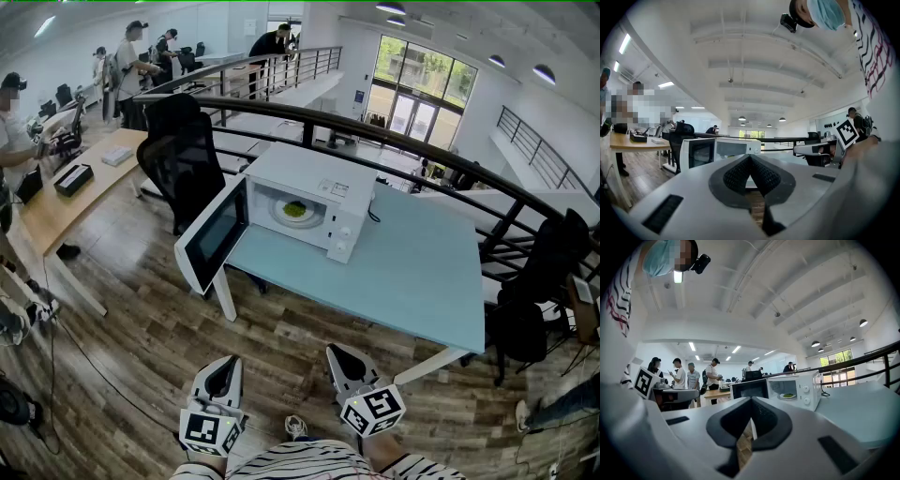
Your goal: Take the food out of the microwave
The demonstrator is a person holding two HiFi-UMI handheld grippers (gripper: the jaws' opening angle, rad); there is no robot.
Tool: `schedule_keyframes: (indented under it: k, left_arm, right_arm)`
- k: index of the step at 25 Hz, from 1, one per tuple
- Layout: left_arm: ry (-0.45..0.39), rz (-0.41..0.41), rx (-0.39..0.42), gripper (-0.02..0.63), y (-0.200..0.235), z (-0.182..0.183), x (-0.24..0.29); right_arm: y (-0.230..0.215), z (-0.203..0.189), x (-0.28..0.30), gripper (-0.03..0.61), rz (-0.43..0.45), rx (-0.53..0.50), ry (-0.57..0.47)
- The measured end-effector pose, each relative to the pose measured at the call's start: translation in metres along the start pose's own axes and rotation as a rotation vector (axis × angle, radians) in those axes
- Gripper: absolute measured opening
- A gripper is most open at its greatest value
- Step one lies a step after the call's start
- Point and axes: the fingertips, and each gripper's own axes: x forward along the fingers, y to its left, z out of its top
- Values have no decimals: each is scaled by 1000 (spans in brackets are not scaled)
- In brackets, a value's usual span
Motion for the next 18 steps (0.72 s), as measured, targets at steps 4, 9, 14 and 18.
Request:
schedule_keyframes:
  k: [4, 9, 14, 18]
  left_arm:
    - [-5, 6, -5, 21, 4, -2, 18]
    - [-16, 6, -20, 23, 6, -3, 41]
    - [-10, -6, -44, 25, 3, -8, 70]
    - [6, -4, -49, 26, 1, -14, 96]
  right_arm:
    - [-12, 3, 15, 26, 11, -4, -9]
    - [-28, 6, 34, 28, 37, 8, -17]
    - [-51, 6, 54, 31, 51, 44, -20]
    - [-70, 3, 71, 38, 69, 80, -13]
